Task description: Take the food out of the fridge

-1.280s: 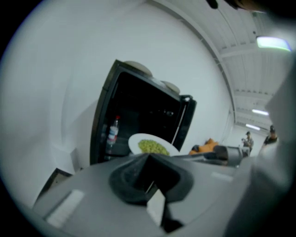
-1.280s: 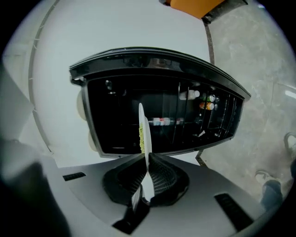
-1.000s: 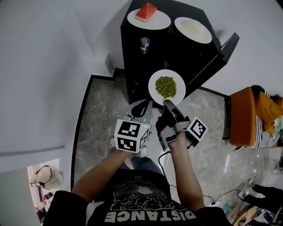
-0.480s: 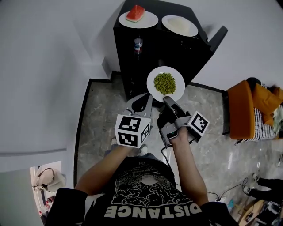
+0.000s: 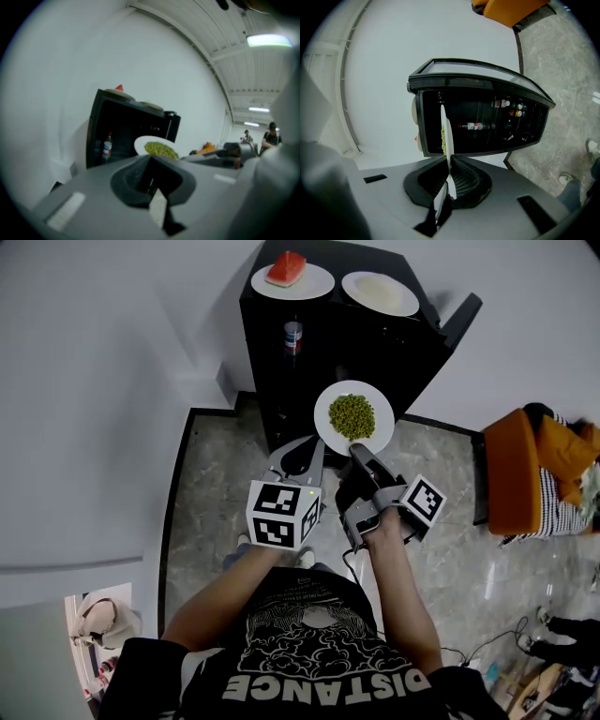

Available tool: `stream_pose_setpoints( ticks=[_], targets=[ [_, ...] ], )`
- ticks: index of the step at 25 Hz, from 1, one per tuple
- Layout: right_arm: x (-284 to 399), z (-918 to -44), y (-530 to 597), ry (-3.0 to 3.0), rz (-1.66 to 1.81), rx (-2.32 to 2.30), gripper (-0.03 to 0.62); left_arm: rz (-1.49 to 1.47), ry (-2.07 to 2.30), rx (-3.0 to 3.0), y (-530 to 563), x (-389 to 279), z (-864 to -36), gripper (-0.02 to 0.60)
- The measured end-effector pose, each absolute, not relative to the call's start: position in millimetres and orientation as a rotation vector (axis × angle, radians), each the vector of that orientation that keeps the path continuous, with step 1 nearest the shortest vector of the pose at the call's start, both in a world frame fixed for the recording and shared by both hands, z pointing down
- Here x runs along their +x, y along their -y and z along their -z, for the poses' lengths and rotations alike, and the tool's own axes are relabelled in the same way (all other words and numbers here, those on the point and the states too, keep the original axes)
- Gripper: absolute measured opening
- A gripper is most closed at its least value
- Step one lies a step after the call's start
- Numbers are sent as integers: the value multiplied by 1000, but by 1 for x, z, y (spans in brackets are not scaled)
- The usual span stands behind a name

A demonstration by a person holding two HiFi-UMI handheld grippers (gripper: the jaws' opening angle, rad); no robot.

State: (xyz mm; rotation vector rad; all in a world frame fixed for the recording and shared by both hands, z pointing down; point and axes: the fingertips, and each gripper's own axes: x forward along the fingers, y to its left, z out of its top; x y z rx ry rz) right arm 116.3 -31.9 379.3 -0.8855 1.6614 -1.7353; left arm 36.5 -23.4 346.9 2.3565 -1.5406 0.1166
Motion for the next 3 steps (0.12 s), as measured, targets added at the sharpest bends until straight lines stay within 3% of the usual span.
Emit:
stream_pose_setpoints(
  ticks=[3],
  targets=[
    [117,-380,32,-1653,1739,-882,12,-119,1540,2358,24,39,-347,-3]
  ],
)
